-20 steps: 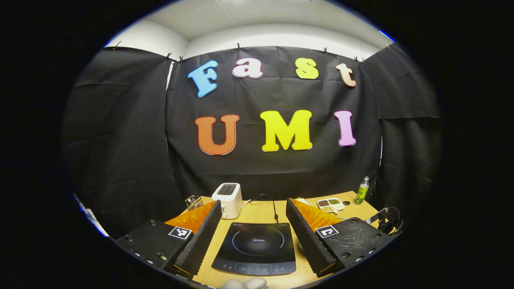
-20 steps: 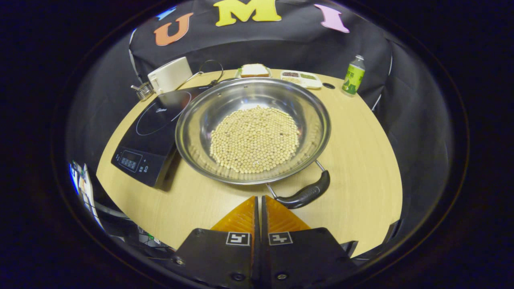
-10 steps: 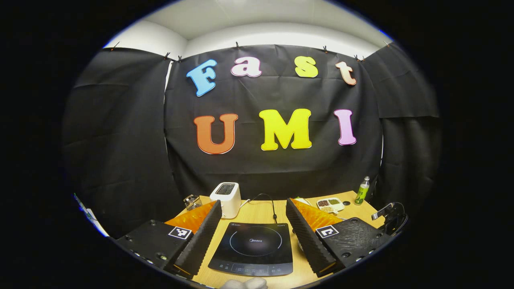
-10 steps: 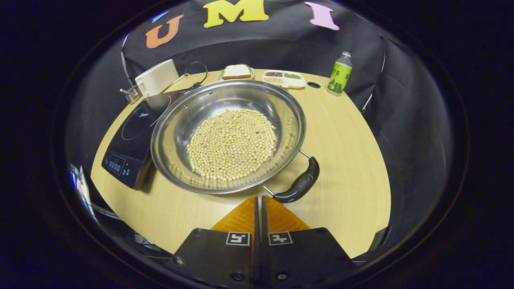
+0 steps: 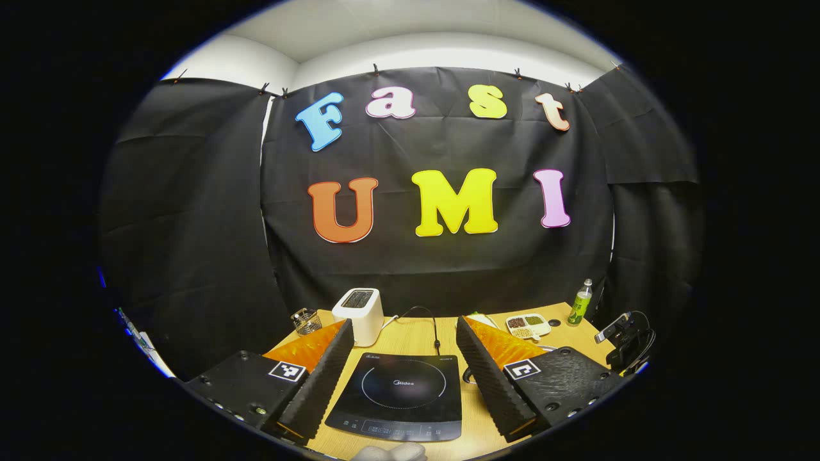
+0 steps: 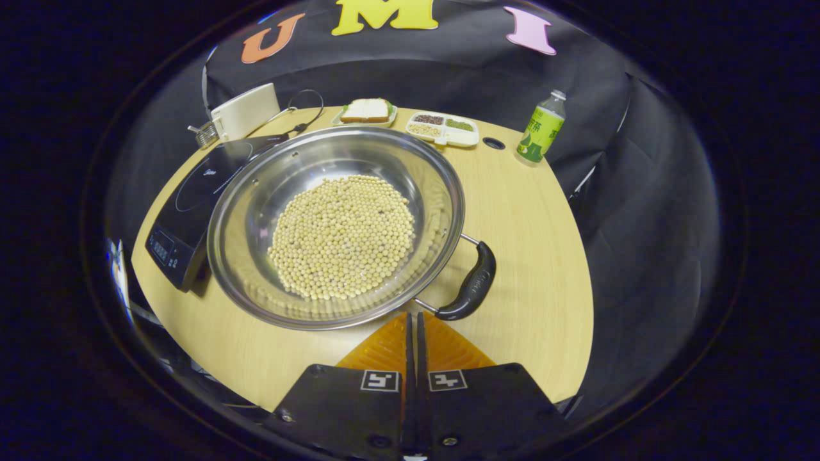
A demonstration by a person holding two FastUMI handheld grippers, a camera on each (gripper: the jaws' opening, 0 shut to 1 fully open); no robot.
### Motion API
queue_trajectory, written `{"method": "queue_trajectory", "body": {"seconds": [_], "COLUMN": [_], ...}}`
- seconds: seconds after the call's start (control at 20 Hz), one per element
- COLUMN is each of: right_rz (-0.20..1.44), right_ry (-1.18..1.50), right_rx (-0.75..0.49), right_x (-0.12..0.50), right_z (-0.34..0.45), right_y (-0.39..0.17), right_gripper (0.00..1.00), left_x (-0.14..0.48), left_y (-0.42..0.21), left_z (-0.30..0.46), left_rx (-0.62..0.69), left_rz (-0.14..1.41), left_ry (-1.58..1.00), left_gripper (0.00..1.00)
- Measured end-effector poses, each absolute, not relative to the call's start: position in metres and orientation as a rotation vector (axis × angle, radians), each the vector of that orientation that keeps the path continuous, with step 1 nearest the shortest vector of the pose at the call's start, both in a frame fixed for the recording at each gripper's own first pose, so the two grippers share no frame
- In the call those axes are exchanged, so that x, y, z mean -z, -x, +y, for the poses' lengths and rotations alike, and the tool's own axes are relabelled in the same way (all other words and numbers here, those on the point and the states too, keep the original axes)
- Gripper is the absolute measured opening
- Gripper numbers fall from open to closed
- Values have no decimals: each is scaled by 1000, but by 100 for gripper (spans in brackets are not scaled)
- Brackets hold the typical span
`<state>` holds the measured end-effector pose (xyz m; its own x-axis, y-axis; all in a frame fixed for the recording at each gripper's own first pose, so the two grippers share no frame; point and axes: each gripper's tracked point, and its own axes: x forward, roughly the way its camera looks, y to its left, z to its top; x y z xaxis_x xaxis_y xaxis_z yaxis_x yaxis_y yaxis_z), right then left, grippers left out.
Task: First push the handle of the pot to place it horizontally, then grasp the pot with both hands and set it on the induction cooktop.
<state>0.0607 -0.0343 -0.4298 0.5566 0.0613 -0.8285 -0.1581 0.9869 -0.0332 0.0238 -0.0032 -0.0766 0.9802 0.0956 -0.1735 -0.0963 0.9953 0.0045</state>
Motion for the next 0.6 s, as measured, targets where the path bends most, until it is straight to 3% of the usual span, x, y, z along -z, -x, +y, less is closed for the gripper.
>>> {"method": "queue_trajectory", "body": {"seconds": [0.6], "right_rz": [983], "right_ry": [236], "right_rx": [-192], "right_x": [432], "right_z": [-71], "right_y": [-105], "right_gripper": [0], "left_x": [87], "left_y": [-32], "left_z": [-2], "left_rx": [-172], "left_rz": [206], "left_ry": [14], "left_gripper": [96]}}
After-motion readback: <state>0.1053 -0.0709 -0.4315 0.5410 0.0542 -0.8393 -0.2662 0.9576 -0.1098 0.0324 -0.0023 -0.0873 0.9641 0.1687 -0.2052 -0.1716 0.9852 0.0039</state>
